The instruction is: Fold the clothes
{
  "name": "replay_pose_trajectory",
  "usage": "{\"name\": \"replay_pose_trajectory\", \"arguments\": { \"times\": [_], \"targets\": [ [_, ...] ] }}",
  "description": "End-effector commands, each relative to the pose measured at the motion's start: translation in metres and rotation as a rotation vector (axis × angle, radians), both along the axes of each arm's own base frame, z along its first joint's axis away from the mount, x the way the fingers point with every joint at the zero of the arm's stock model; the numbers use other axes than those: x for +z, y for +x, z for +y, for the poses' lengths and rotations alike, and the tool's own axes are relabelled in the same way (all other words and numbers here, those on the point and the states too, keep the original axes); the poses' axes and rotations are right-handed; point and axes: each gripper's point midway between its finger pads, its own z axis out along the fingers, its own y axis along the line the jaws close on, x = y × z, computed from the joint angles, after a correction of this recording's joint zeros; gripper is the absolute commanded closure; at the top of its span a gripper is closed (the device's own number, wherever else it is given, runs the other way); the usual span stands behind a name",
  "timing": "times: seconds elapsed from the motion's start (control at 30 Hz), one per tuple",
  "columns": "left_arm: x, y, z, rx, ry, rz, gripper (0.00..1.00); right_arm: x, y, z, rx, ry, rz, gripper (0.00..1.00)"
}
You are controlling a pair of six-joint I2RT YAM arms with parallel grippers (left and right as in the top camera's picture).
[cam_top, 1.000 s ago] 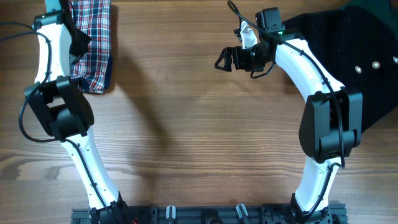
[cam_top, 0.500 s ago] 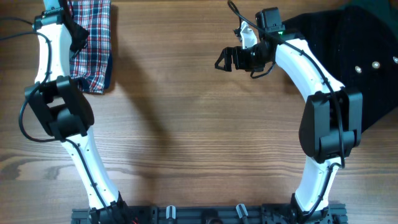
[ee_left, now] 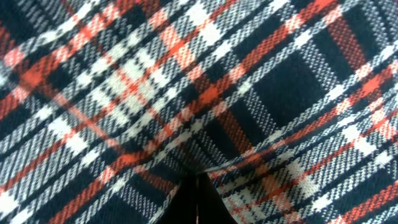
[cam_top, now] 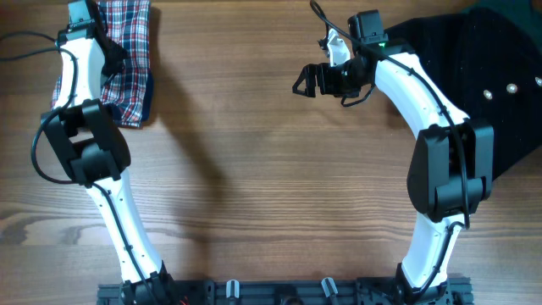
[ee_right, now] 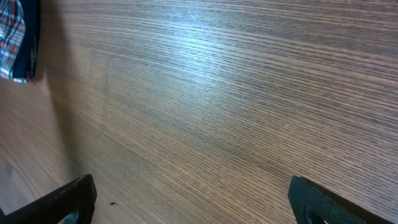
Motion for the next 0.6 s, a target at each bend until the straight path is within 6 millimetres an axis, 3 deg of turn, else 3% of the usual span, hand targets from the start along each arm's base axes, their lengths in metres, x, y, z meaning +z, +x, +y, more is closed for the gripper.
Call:
{"name": "replay_pose_trajectory", "arguments": {
  "times": [0.0,0.37,0.47,0.57],
  "targets": [
    [-0.046,-0.014,0.011,-0.059,-0.011,0.089,0.96,0.022,0.005,0.003,-0.002,0.032,-0.042,0.00],
    [-0.045,-0.044,0.090,-0.001,-0.014,0.086,0.96,0.023,0.008,0.004,-0.015,0.040,-0.048,0.00],
    [-0.045,-0.043,0.091,0.000,-0.038,0.069,0.96,0.024,0.009,0.004,-0.025,0.044,-0.048,0.00],
    [-0.045,-0.035,0.076,-0.028,-0.069,0.048,0.96,0.024,0.009,0.005,-0.031,0.049,-0.042,0.00]
  ]
}}
